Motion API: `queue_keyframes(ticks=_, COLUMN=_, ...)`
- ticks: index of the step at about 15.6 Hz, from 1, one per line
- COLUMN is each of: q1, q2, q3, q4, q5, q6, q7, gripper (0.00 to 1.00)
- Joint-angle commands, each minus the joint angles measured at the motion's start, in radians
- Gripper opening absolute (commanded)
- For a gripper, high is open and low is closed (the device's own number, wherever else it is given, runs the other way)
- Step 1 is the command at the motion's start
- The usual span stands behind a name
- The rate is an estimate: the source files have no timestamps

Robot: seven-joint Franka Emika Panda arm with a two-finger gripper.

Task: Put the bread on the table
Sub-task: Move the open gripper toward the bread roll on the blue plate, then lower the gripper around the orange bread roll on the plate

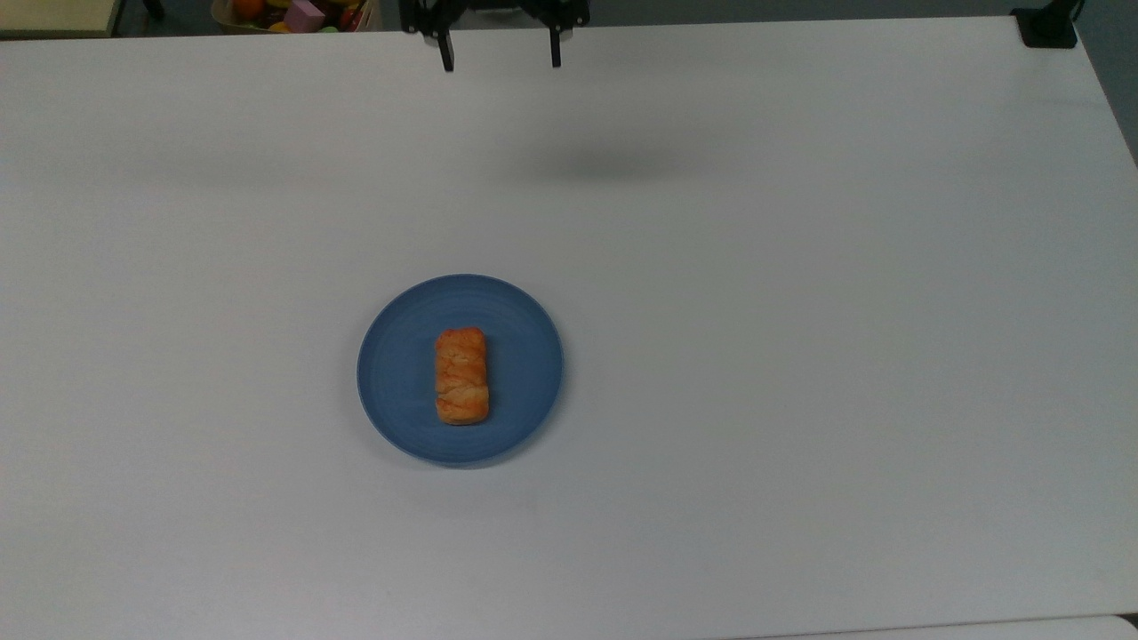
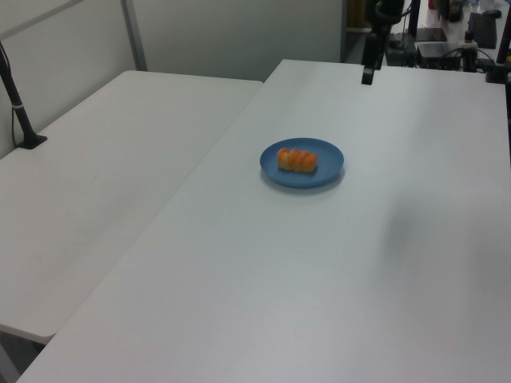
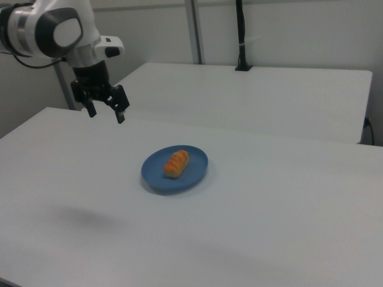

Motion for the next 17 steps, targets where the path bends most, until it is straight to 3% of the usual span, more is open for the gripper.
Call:
queue_keyframes(ticks=1, q1=0.015, q2=0.154, q3=-0.029, q4=0.174, q5=-0.009, q6=0.003, q7=-0.034, gripper=1.0)
queue_keyframes(ticks=5, q1=0.009, q2=0.305, q3=-0.052, q4=0.304, q5=-0.011, q6=0.072, q7=-0.037, gripper=1.0)
queue_keyframes(ticks=17, q1=0.007, q2=0.561, q3=-0.064, q4=0.301, q5=-0.051, q6=0.378, q7=-0.039, gripper=1.0)
